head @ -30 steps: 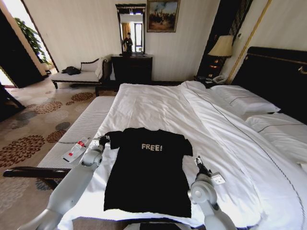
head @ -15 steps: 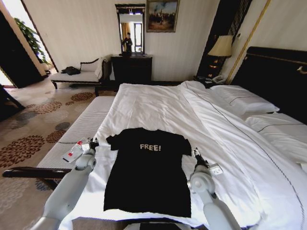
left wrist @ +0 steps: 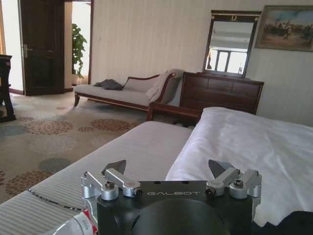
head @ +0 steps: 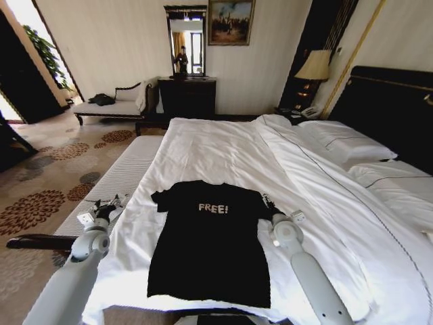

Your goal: Fold the clothes on the bed.

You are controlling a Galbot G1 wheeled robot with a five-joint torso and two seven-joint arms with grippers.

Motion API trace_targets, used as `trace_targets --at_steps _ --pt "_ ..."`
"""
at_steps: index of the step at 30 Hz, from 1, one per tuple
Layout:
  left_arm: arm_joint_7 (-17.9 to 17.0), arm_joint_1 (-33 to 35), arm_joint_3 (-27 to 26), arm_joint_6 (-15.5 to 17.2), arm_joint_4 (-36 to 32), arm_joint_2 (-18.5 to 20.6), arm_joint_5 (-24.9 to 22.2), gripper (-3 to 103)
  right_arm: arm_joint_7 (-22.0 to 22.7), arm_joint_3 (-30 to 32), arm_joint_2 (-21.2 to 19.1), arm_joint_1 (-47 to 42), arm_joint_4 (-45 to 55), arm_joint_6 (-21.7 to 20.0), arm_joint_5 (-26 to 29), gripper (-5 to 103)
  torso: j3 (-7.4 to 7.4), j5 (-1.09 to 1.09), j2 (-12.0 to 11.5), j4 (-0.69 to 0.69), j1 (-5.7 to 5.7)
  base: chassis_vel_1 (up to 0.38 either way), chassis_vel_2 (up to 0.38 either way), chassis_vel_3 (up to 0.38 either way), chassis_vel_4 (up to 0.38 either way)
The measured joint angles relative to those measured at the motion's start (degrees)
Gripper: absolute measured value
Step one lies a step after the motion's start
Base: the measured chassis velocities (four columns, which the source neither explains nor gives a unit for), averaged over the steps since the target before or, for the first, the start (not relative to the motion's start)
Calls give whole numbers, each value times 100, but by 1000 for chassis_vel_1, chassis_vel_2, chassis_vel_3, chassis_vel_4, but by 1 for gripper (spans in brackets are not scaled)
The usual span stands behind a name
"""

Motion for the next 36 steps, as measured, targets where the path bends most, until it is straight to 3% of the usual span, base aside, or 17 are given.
trace_targets --at_steps 1,5,12,15,20,27,30,32,36 --pt "1 172 -161 -1 -185 -63 -8 99 -91 -2 -23 51 -206 34 -140 100 0 3 0 10 0 0 0 0 0" --pt "6 561 -528 -14 -501 -286 14 100 -348 -57 -83 161 -599 44 -165 100 0 -1 0 18 0 0 0 0 0" --pt "97 891 -812 -3 -882 -695 -326 100 -765 -56 -36 371 -815 -159 579 100 0 -2 0 14 -1 0 0 0 0" --pt "594 1050 -993 -120 -1158 -685 -915 100 -1036 -47 -9 398 -759 -330 890 100 0 0 0 11 0 0 0 0 0" --pt "668 1116 -1214 -159 -1471 -648 -1412 100 -1339 -90 94 412 -698 -409 941 100 0 -1 0 12 0 0 0 0 0" --pt "577 1226 -1301 -157 -1620 -672 -1443 100 -1495 -201 182 555 -979 -425 761 101 0 -1 0 14 0 0 0 0 0" --pt "515 1227 -1327 -154 -1594 -666 -1443 100 -1537 -228 172 597 -1111 -439 665 96 0 -1 0 12 0 0 0 0 0" --pt "495 1227 -1317 -153 -1566 -673 -1427 100 -1538 -229 170 619 -1159 -439 652 85 0 -1 0 12 0 0 0 0 0" --pt "486 1227 -1259 -153 -1519 -706 -1367 100 -1537 -234 169 634 -1184 -439 644 74 0 -2 0 13 0 0 0 0 0"
